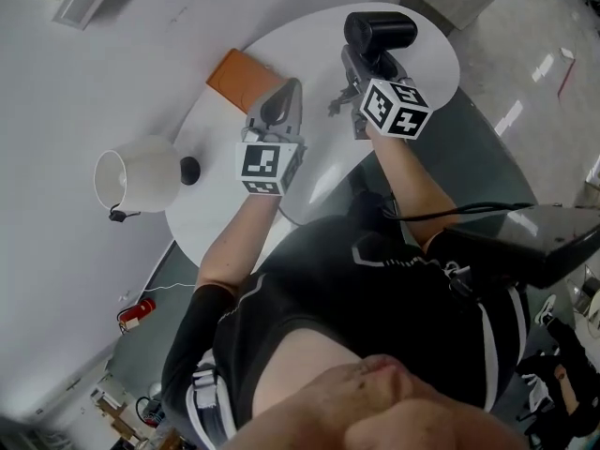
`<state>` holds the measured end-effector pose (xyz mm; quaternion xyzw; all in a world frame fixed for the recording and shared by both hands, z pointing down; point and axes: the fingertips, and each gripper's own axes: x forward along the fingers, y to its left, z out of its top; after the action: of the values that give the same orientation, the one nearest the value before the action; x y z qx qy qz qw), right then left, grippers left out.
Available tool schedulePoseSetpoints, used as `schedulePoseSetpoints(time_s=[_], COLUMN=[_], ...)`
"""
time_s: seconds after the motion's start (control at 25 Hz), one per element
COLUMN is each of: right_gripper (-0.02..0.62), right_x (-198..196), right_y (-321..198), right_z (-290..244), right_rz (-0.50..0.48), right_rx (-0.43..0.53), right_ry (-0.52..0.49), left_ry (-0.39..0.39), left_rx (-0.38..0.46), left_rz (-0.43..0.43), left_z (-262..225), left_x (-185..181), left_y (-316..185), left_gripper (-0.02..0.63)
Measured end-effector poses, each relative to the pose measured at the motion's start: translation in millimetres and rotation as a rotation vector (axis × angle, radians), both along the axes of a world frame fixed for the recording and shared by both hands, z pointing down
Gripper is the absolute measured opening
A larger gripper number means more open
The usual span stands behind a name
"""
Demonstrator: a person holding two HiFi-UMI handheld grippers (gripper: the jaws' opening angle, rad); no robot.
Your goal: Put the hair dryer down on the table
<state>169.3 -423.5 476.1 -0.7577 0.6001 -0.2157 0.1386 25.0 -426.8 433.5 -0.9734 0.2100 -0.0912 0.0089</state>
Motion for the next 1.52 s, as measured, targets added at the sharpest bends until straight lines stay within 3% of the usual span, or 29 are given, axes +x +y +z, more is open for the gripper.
schedulePoseSetpoints(time_s=[0.36, 0.64, 0.88, 1.52], right_gripper=[0.255, 0.256, 0.256, 0.255], right_x=[56.2, 99.6, 134.2, 196.4], right_y=[-29.0, -53.4, -66.3, -87.8], right_z=[36.9, 70.1, 97.1, 161.7], right_rz=[0.065, 0.135, 0.197, 0.371], right_rx=[-0.061, -0.131, -0.176, -0.326], right_ry=[-0.088, -0.078, -0.135, -0.260], left_ry=[-0.062, -0.115, -0.160, -0.294], left_rx=[-0.062, -0.131, -0.144, -0.164], left_rz=[-0.019, -0.023, -0.018, 0.130], left_z=[28.4, 55.0, 76.4, 138.9], left_x=[51.1, 79.8, 105.6, 185.0], left_y=[-38.0, -68.1, -87.1, -105.7], left_gripper=[0.032, 0.032, 0.032, 0.032])
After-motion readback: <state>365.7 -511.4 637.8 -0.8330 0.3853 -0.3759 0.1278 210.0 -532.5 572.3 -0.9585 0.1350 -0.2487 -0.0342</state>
